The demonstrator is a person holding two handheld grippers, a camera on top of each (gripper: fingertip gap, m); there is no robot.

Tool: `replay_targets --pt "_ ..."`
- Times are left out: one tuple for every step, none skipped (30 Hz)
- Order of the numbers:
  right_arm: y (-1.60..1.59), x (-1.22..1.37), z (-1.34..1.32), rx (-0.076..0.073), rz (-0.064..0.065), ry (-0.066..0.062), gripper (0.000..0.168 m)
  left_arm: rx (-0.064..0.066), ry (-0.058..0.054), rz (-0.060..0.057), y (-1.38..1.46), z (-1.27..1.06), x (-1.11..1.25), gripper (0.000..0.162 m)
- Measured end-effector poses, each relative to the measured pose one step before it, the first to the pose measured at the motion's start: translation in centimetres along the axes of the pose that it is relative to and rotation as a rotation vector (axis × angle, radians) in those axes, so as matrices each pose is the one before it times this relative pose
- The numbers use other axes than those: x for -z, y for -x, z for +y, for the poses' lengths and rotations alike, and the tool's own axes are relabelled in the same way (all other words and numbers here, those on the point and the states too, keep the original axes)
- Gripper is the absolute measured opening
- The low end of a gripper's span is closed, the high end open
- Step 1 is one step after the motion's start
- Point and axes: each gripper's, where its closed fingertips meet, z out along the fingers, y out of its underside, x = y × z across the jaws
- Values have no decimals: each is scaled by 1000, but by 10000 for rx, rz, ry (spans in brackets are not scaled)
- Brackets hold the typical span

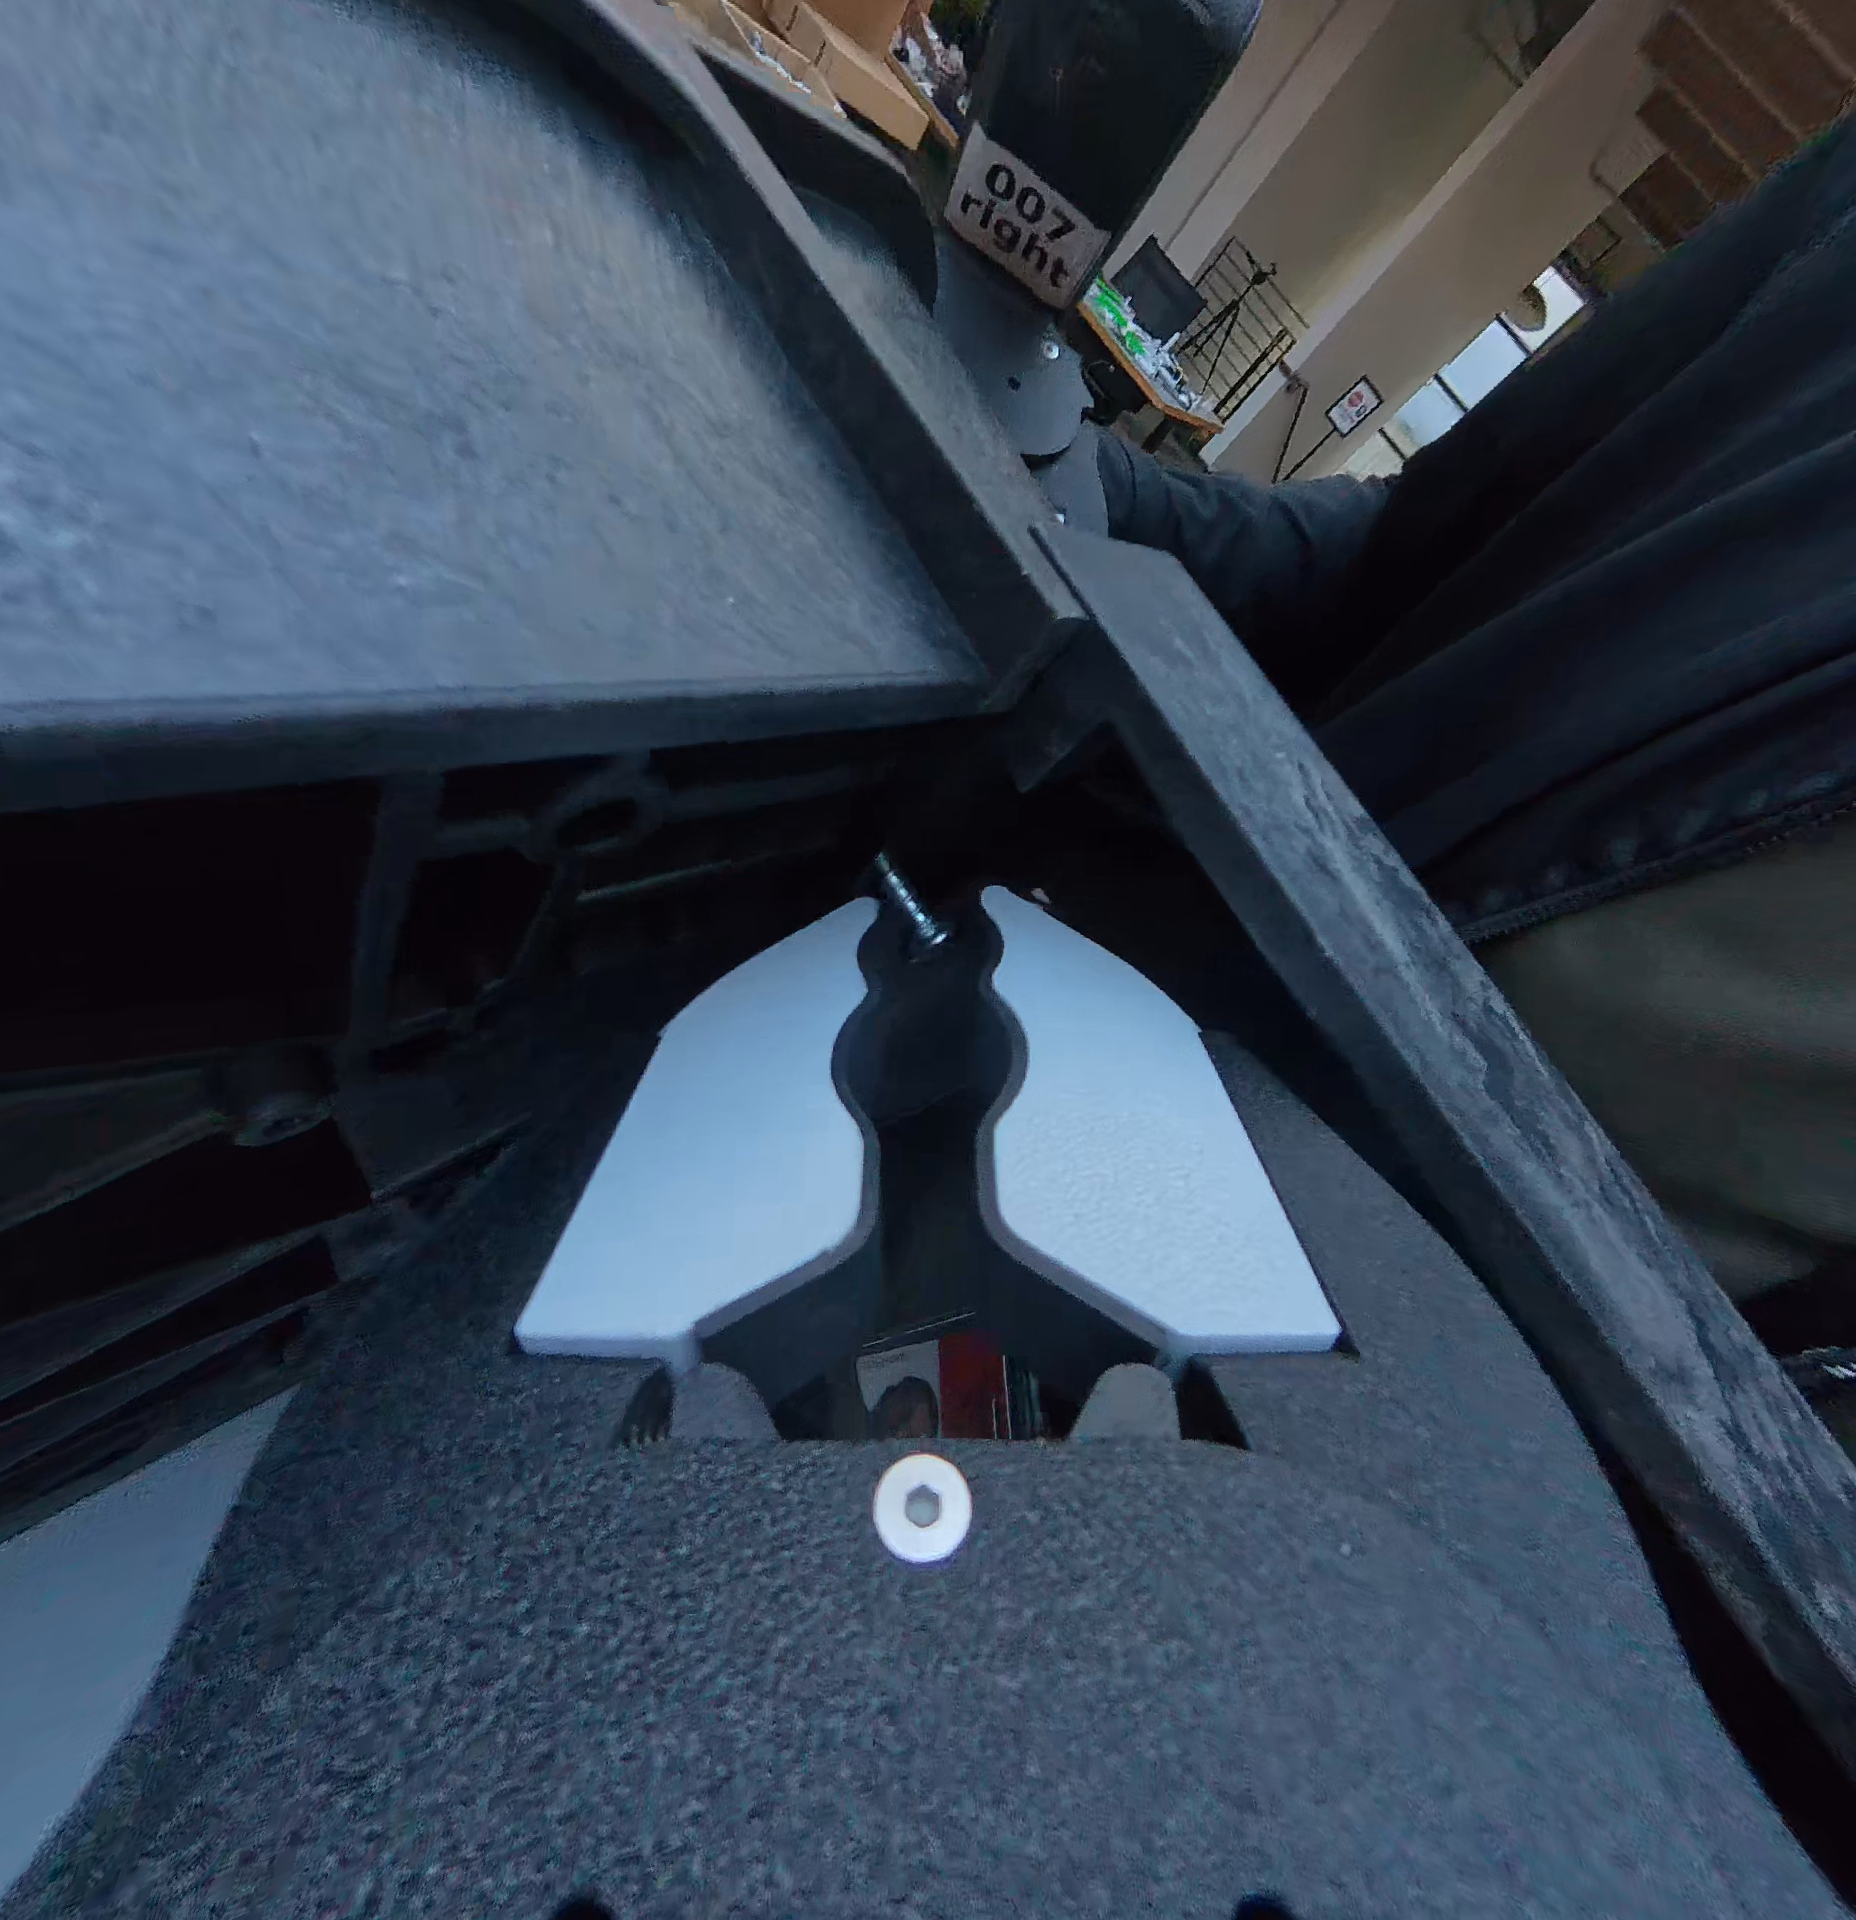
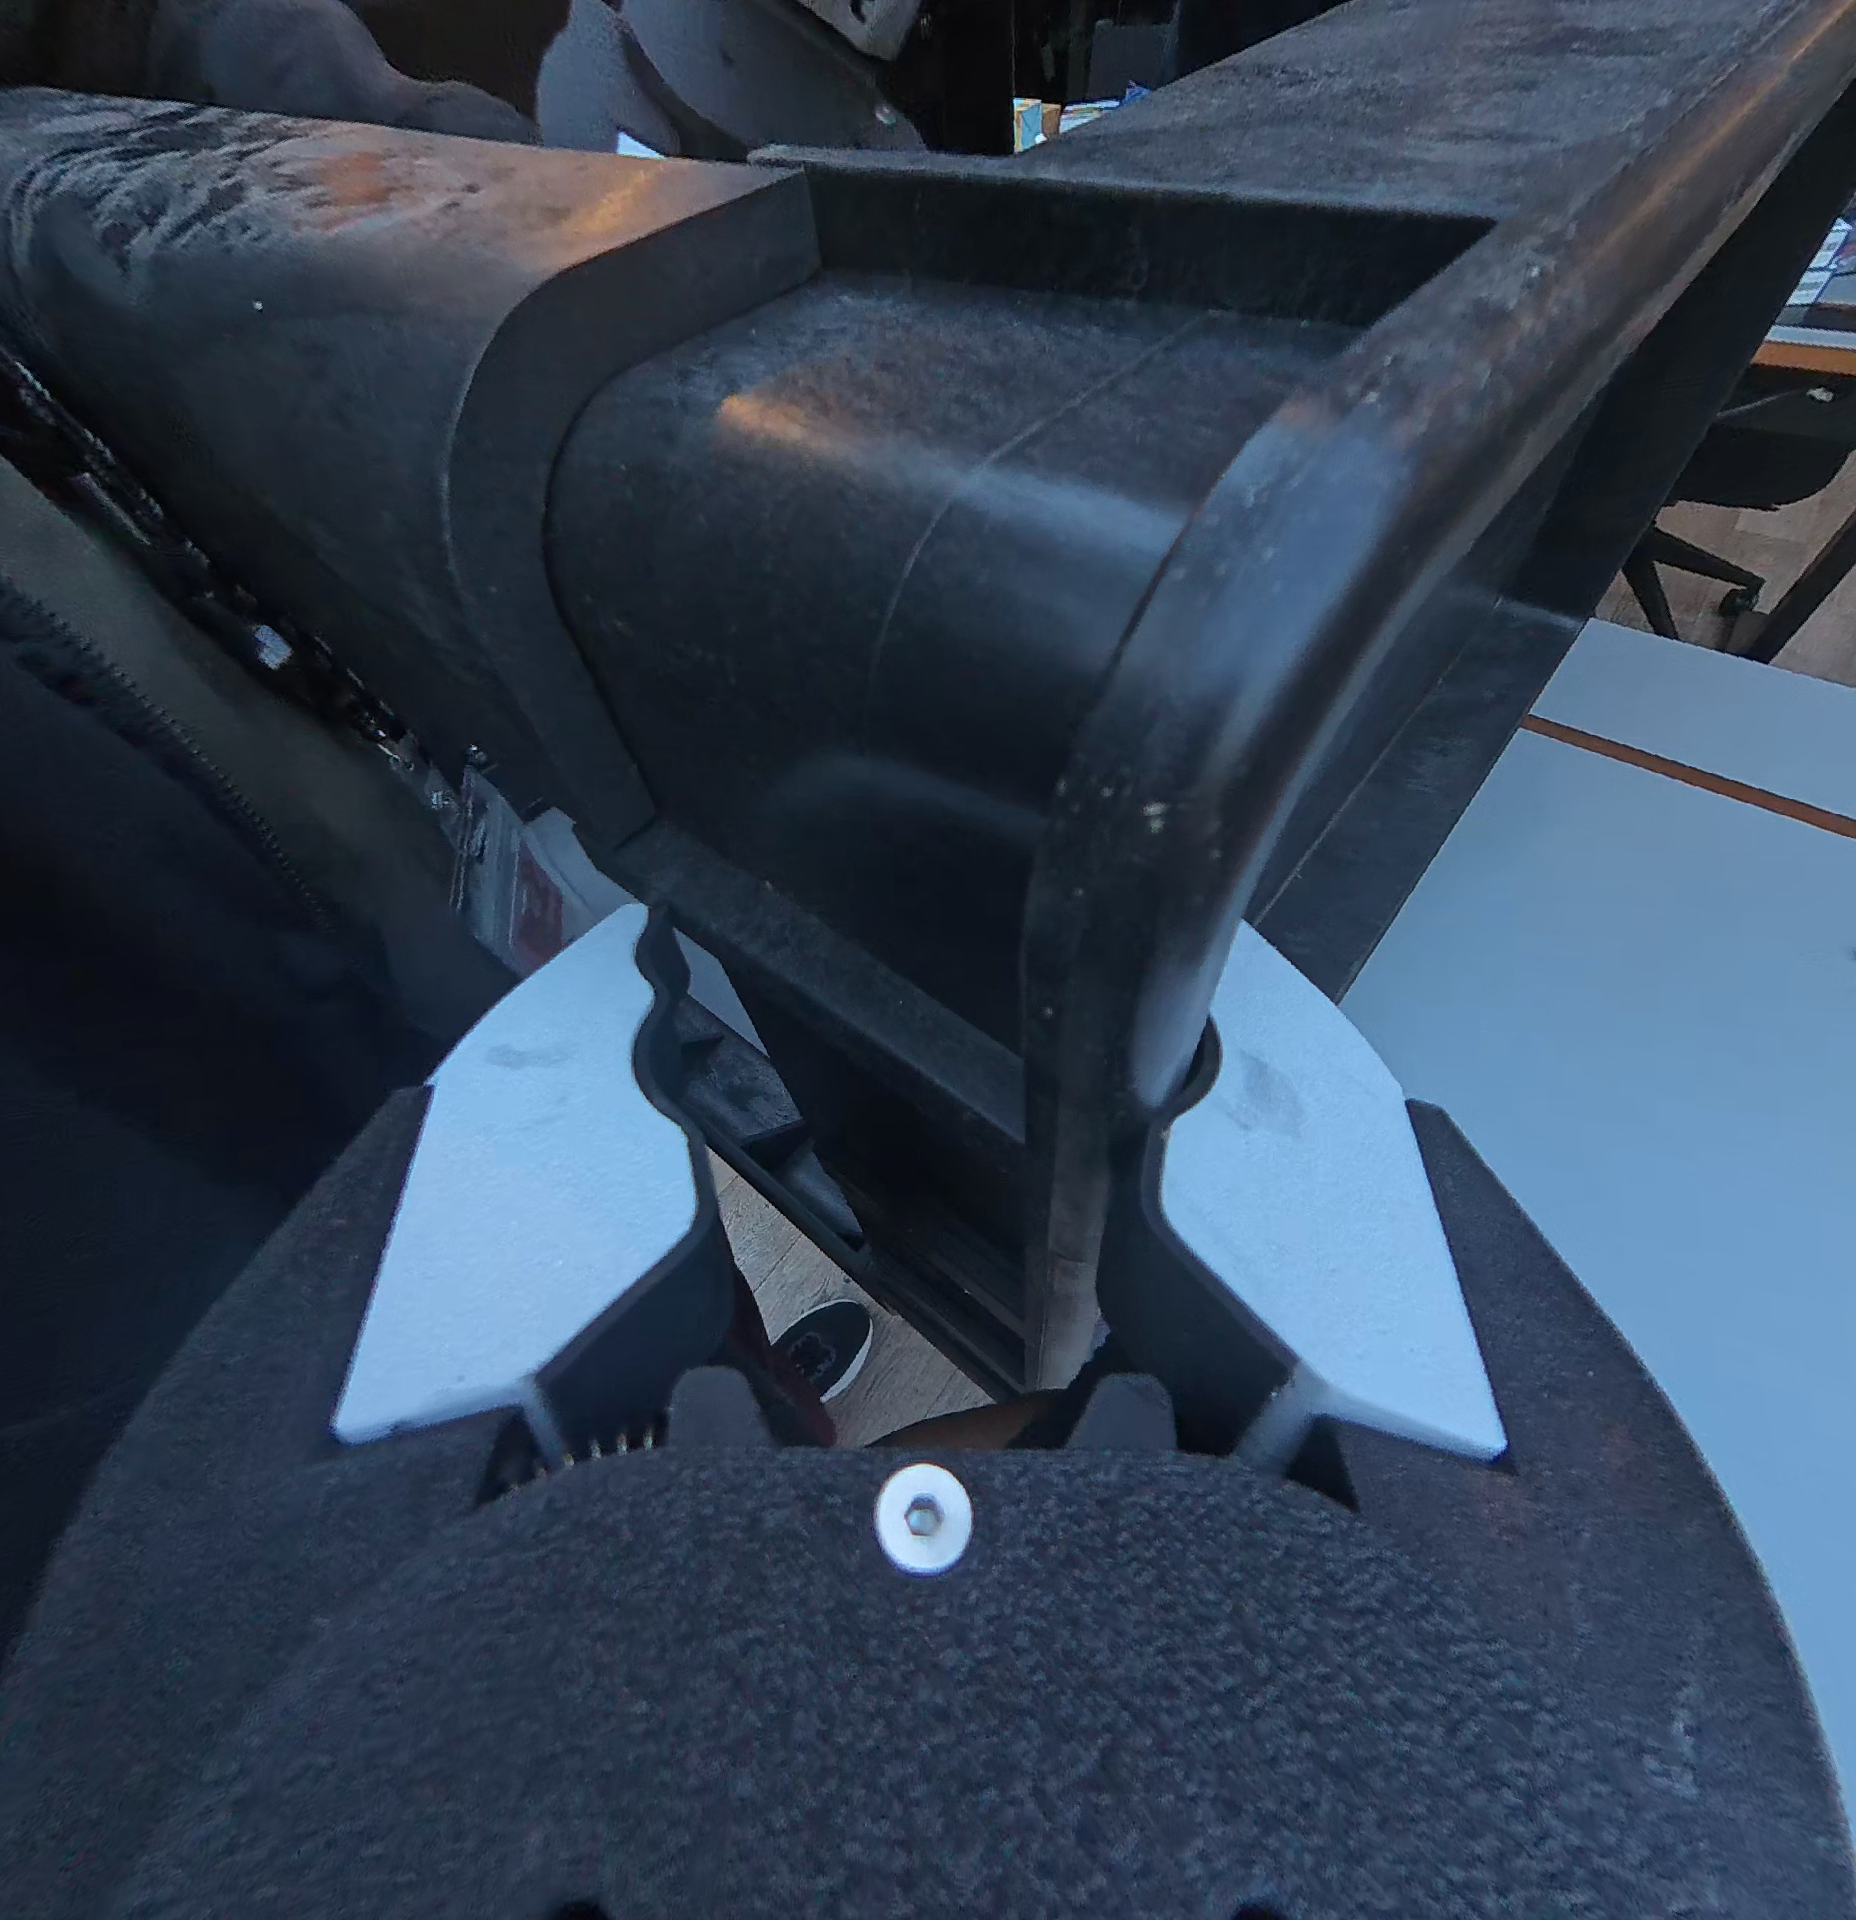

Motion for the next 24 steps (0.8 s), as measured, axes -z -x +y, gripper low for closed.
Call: replay_targets --pt "-5 -3 -17 23 -4 -27 92 204 -69 108 -9 -3 0 13" --pt "0 -10 -11 19 -6 -18 92 182 -76 101 -24 -15 -5 13" --pt "-7 6 0 16 -9 -1 92 162 -103 99 -12 -10 13 13" --pt "-1 8 -1 14 -6 6 91 198 -126 112 -15 -21 4 13" --pt "-8 3 5 10 1 4 92 228 -146 160 -58 -18 5 13" --pt "-5 1 2 -1 4 1 92 249 -155 219 -97 -26 15 14" --pt "9 1 3 -4 6 2 92 268 -146 211 -59 -24 28 14" --pt "-4 1 2 -1 3 1 92 235 -128 184 -14 -29 39 14" --pt "-1 1 2 3 -1 2 92 161 -138 162 -50 -85 53 14" --pt "0 13 5 9 -5 0 92 81 -102 127 -46 -79 49 14" --pt "-4 -1 5 10 -8 -5 91 11 -41 89 -59 -26 22 15" --pt "8 -4 -6 5 -9 -5 92 -51 5 26 -36 20 10 16" --pt "2 3 -4 5 -9 -5 91 -69 18 -63 46 18 51 17" --pt "4 1 8 4 -11 -3 92 -63 14 -49 30 12 85 18" --pt "-1 3 5 2 -11 4 92 -25 5 -40 42 -13 143 21" --pt "6 14 -1 -1 -9 5 91 -1 -17 -54 94 -51 207 22" --pt "6 -6 -3 -2 -9 0 91 35 -76 -85 173 -146 272 25" --pt "4 7 3 0 -9 1 90 74 -108 -115 249 -183 317 27" --pt "2 5 7 -1 -12 6 90 107 -35 -55 198 -56 286 28" --pt "11 -1 7 0 -14 8 90 177 85 18 126 131 191 28" --pt "1 5 7 2 -13 6 89 249 184 130 -14 326 52 28" --pt "-4 -1 -11 4 -14 2 89 334 266 157 -47 486 -97 28" --pt "10 7 3 7 -17 1 89 301 225 123 1 473 -179 28" --pt "-6 9 4 7 -16 2 89 183 65 122 -40 298 -191 28"
